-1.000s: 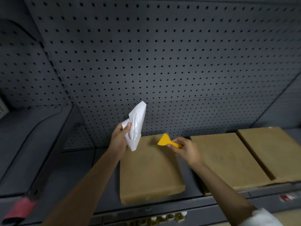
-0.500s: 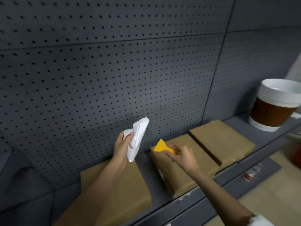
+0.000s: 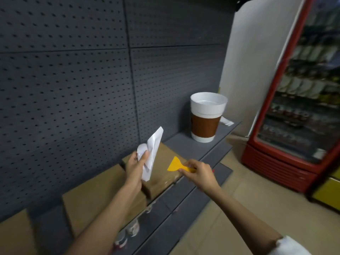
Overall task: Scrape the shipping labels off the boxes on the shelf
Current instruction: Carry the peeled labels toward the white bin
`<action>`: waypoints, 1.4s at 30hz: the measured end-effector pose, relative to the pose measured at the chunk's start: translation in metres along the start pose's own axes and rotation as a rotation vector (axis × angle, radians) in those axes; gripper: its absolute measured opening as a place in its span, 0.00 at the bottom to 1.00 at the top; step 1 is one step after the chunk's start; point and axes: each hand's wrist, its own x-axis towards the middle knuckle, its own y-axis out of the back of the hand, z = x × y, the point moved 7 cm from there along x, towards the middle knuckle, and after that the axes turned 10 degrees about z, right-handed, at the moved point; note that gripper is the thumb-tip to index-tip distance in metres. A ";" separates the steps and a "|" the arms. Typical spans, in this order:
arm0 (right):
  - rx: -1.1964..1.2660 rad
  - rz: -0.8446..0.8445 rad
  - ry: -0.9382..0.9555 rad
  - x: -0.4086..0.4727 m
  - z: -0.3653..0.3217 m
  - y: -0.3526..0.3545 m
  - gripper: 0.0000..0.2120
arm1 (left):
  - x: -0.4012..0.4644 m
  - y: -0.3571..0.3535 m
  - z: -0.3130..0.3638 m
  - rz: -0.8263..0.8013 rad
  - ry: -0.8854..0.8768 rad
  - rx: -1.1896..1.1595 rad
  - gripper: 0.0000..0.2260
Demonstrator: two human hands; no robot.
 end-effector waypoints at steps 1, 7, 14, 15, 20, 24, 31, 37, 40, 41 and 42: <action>-0.007 0.013 -0.014 0.008 0.017 0.014 0.14 | -0.003 -0.025 -0.001 -0.013 0.002 -0.007 0.07; -0.009 0.142 -0.065 0.066 0.088 0.088 0.11 | 0.007 -0.144 0.001 -0.092 0.012 0.042 0.09; 0.001 0.220 -0.008 0.162 0.120 0.137 0.09 | 0.058 -0.252 0.024 -0.105 -0.046 0.085 0.07; 0.005 0.227 0.003 0.179 0.124 0.141 0.09 | 0.068 -0.266 0.027 -0.098 -0.065 0.079 0.06; 0.009 0.239 0.028 0.275 0.147 0.152 0.11 | 0.130 -0.329 0.045 -0.083 -0.132 0.103 0.13; 0.016 0.258 0.046 0.345 0.160 0.164 0.10 | 0.189 -0.371 0.059 -0.070 -0.197 0.147 0.11; 0.034 0.239 0.075 0.427 0.201 0.169 0.08 | 0.264 -0.440 0.039 -0.144 -0.183 0.232 0.13; 0.072 0.158 0.109 0.478 0.226 0.166 0.08 | 0.301 -0.479 0.014 -0.061 -0.274 0.607 0.08; 0.087 0.136 0.126 0.495 0.237 0.170 0.09 | 0.310 -0.490 0.000 -0.015 -0.241 0.813 0.12; 0.093 0.131 0.125 0.500 0.242 0.170 0.09 | 0.312 -0.494 -0.006 -0.019 -0.193 0.790 0.13; 0.101 0.124 0.125 0.504 0.246 0.170 0.09 | 0.313 -0.497 -0.012 -0.025 -0.145 0.747 0.13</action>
